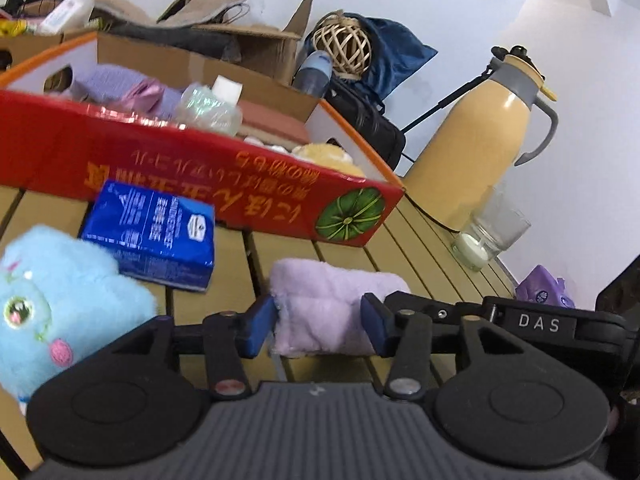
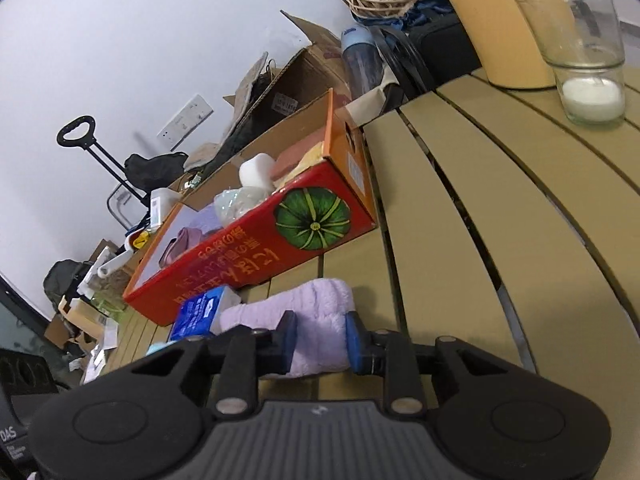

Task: Organize soft objects
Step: 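Carry the lavender headband into the box and open both tools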

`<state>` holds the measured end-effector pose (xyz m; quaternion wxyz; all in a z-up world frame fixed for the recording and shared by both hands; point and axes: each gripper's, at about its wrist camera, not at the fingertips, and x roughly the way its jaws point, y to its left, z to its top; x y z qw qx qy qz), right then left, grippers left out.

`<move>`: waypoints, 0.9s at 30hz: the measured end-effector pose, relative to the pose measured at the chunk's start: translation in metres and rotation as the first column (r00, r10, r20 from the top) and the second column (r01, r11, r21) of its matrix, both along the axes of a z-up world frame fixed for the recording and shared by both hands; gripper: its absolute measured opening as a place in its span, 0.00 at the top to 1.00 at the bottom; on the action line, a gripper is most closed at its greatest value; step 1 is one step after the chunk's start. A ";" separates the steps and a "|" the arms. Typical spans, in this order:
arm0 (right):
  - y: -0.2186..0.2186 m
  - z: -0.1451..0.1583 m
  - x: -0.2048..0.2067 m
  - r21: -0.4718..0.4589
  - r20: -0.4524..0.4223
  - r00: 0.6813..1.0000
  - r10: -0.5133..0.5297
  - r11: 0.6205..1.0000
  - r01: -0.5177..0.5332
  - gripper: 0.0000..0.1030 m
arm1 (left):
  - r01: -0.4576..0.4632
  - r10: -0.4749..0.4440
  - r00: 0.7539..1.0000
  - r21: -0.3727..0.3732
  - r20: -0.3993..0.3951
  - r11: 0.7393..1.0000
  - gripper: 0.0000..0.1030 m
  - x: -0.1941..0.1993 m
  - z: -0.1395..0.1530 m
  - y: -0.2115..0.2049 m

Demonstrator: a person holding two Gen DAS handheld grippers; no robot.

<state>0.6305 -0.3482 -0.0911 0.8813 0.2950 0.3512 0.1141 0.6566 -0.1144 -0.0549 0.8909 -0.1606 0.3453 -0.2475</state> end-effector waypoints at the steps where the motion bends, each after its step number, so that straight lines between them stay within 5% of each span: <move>1: 0.002 0.000 0.000 -0.015 0.007 1.000 0.001 1.000 -0.001 0.75 | 0.009 -0.009 1.000 -0.009 -0.007 1.000 0.66 0.001 -0.002 0.000; 4: 0.001 -0.003 0.000 -0.021 0.012 1.000 0.003 1.000 -0.003 0.75 | 0.019 -0.018 1.000 -0.007 0.009 1.000 0.78 -0.002 -0.001 0.001; 8: 0.005 0.007 -0.007 -0.024 0.042 0.999 -0.008 1.000 0.009 0.76 | 0.026 -0.027 0.997 0.015 0.072 1.000 0.82 -0.019 0.015 0.002; 13: 0.034 0.049 -0.076 -0.085 0.214 0.977 -0.003 0.996 0.022 0.76 | 0.033 -0.030 0.973 -0.009 0.228 0.999 0.82 -0.090 0.051 0.032; 20: 0.079 0.064 -0.143 -0.079 0.209 0.975 0.071 0.995 -0.055 0.76 | -0.022 0.034 0.975 -0.059 0.218 0.998 0.83 -0.161 0.059 0.081; 27: 0.113 0.106 -0.109 -0.115 0.280 0.950 0.141 0.987 -0.112 0.76 | -0.053 0.074 0.954 -0.082 0.291 0.995 0.82 -0.122 0.107 0.120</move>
